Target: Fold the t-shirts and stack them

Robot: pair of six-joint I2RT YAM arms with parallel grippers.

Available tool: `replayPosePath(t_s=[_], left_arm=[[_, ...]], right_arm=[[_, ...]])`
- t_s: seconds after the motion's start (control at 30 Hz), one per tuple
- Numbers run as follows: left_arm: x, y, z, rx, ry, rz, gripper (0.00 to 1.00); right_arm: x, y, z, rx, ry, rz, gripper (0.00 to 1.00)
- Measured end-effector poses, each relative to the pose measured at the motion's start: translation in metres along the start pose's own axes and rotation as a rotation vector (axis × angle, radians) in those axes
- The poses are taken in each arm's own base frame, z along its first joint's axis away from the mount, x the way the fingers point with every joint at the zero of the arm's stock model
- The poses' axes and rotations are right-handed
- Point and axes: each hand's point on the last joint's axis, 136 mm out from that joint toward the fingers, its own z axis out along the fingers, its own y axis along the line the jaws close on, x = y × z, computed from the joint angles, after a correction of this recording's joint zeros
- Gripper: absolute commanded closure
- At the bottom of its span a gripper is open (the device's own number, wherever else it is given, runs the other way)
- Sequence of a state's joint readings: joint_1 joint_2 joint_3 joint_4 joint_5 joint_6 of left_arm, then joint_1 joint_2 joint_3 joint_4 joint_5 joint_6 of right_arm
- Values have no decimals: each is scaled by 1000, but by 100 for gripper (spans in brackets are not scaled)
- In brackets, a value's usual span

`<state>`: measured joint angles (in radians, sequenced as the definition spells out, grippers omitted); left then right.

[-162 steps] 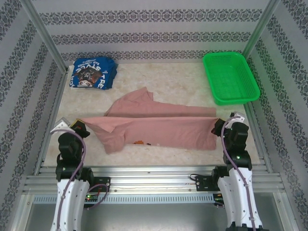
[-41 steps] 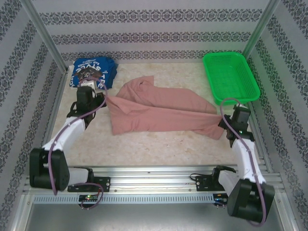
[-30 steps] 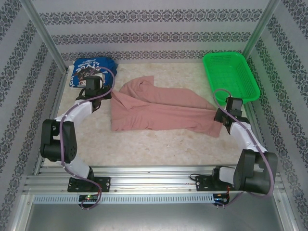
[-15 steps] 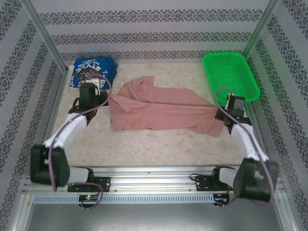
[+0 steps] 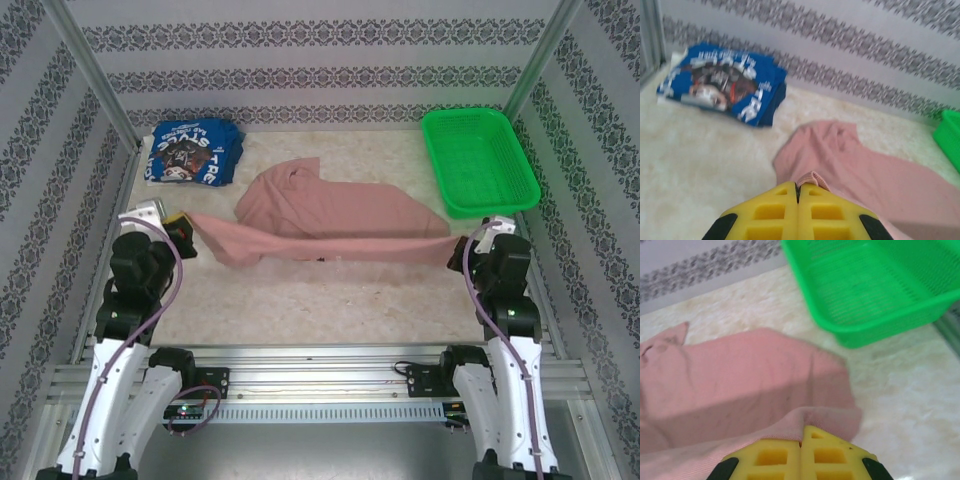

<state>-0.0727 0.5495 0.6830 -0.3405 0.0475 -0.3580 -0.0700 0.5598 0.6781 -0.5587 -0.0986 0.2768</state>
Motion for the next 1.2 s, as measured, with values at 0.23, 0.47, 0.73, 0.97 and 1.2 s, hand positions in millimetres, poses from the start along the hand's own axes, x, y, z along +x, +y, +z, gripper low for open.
replayPosePath(t_s=[0.23,0.47,0.73,0.97,1.2], left_arm=[[47,19,-19,-51,101,-94,100],[60,42,-21,-173,132,-93,100],[89,59,14,-275,275,-71,100],[97,58,43,-271,308,-69,100],[117,58,71,-265,392,-53,100]], right_arm=[[43,27,-5,-89,163,87,100],[73,0,-5,111,214,107,99],[100,-62,8,387,208,206,100],[98,-75,22,424,253,219,100],[96,-71,39,395,315,180,100]])
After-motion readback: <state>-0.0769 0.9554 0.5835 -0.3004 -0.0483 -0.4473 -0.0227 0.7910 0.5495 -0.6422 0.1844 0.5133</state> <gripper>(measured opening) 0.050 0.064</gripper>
